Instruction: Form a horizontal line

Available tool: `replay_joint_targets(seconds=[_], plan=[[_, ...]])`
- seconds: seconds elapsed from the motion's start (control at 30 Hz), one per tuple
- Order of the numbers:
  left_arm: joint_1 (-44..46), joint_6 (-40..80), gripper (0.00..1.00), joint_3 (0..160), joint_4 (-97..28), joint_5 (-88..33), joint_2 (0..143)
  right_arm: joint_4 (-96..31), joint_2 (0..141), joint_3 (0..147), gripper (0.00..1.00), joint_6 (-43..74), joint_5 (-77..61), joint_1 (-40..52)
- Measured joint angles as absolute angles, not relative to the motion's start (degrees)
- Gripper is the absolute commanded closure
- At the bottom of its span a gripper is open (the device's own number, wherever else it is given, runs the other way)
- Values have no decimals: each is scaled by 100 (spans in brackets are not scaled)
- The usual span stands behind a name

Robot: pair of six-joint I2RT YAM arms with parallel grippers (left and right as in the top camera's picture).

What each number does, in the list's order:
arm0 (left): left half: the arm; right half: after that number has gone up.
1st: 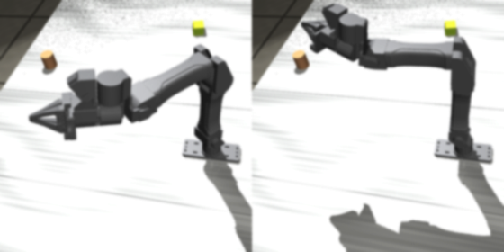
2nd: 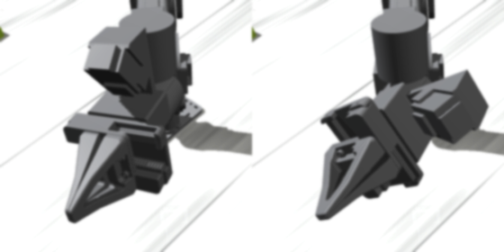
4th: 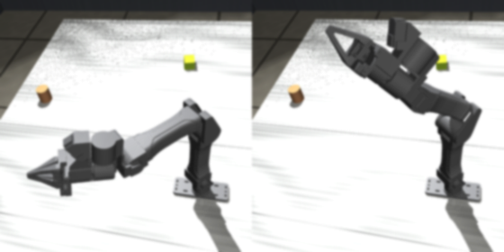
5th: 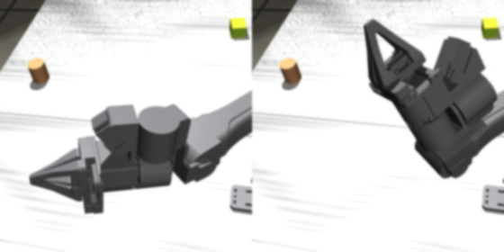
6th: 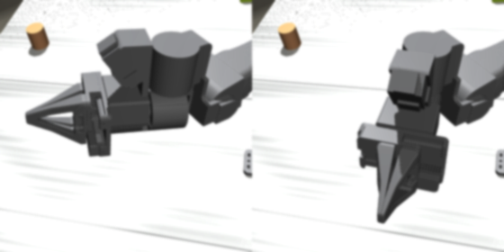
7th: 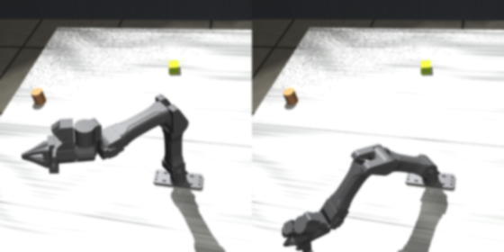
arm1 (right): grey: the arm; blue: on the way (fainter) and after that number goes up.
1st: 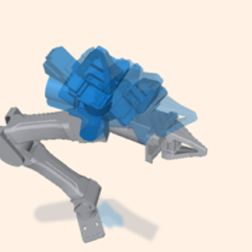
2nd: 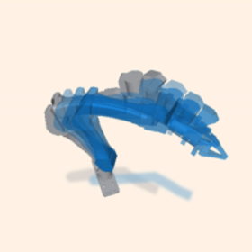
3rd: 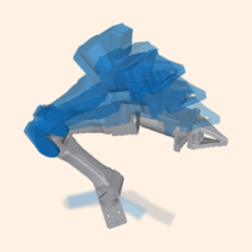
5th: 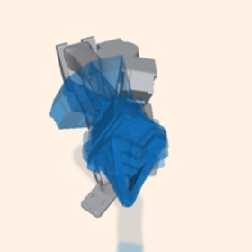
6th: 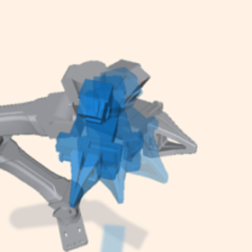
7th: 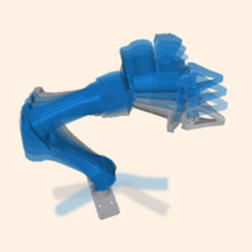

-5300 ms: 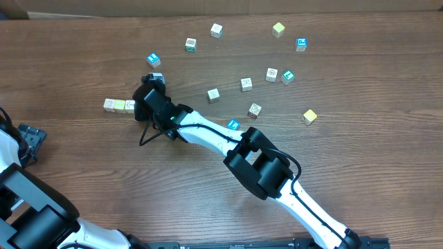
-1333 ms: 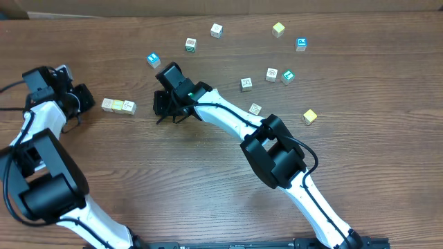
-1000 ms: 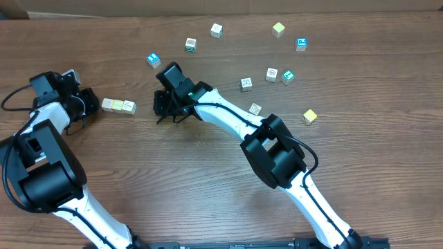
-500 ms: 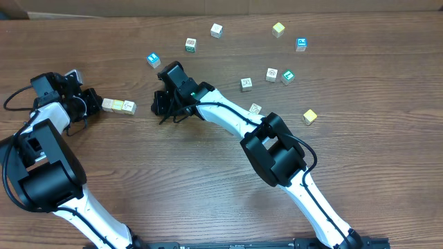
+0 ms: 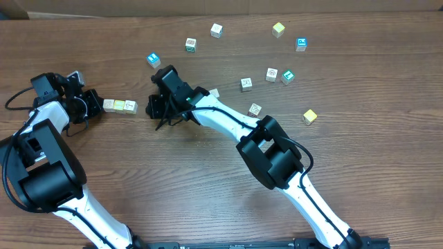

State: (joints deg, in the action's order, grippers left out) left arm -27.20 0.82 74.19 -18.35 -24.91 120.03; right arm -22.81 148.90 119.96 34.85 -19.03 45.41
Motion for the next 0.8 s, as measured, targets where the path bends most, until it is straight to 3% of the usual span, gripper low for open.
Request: replay_joint_targets(seconds=[0.8], plan=[[-2545, 150, 94, 7456, -1881, -2482, 12003, -2399, 14890, 11998, 92, 3448, -1802, 4554]])
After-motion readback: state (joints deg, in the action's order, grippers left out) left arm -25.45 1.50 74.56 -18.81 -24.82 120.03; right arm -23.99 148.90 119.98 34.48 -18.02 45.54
